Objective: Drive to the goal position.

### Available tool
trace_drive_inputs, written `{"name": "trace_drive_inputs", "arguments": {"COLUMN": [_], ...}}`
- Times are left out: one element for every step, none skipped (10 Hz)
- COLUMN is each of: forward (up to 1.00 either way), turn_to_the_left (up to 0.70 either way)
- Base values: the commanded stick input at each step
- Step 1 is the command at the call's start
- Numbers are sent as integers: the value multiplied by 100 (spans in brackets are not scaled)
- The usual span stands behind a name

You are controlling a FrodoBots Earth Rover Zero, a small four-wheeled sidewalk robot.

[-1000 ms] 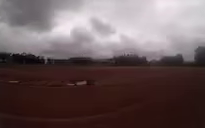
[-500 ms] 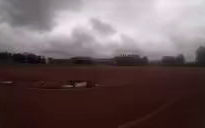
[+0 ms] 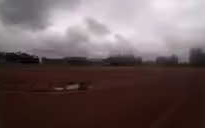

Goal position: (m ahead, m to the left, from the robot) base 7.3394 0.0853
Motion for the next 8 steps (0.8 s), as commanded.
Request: {"name": "trace_drive_inputs", "arguments": {"forward": [70,70,70,70,70,70,70,70], "turn_to_the_left": [0,0,0,0,0,0,0,0]}}
